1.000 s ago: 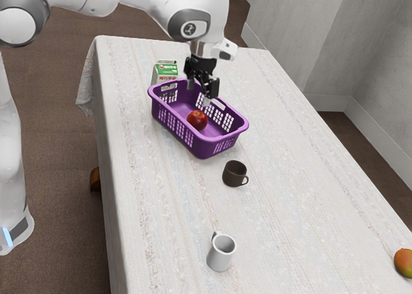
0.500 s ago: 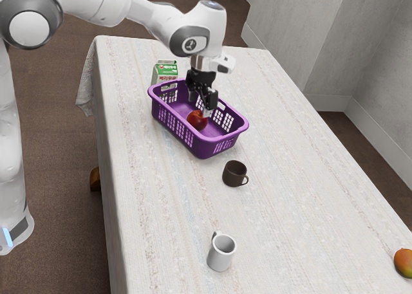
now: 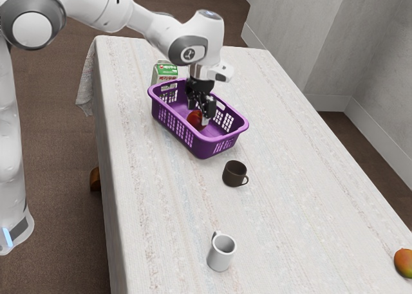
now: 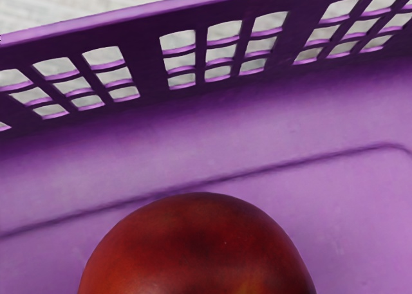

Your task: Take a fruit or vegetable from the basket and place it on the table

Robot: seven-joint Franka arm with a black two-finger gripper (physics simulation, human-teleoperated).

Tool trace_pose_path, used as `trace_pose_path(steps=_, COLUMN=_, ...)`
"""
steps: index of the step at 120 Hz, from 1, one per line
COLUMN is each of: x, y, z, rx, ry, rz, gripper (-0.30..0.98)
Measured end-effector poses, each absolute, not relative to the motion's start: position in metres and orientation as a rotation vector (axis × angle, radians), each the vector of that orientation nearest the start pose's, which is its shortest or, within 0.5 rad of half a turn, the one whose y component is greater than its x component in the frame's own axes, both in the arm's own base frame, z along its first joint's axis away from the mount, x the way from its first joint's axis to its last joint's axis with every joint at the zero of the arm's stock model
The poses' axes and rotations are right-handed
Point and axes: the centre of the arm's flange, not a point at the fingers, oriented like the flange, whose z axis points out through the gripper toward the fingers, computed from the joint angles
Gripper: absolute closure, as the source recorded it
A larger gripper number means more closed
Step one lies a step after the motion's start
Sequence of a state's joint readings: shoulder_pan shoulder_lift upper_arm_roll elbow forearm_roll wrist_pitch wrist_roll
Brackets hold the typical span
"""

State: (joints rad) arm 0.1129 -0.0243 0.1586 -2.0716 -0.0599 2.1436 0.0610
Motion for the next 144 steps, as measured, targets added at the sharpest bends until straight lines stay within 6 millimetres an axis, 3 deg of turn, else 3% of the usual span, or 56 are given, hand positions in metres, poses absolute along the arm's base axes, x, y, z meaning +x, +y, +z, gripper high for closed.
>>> trace_pose_path(steps=33, x=0.526, y=0.145, z=0.434, rx=-3.169, ry=-0.394, rz=-0.145, gripper=0.00)
trace_pose_path(steps=86, x=0.531, y=0.143, z=0.426, rx=-3.167, ry=-0.374, rz=-0.165, gripper=0.02)
trace_pose_path(steps=102, x=0.525, y=0.142, z=0.416, rx=-3.176, ry=-0.383, rz=-0.148, gripper=0.13)
trace_pose_path(steps=116, x=0.523, y=0.143, z=0.416, rx=-3.175, ry=-0.397, rz=-0.172, gripper=0.33)
trace_pose_path(steps=144, x=0.521, y=0.159, z=0.424, rx=-3.142, ry=-0.461, rz=-0.234, gripper=0.38)
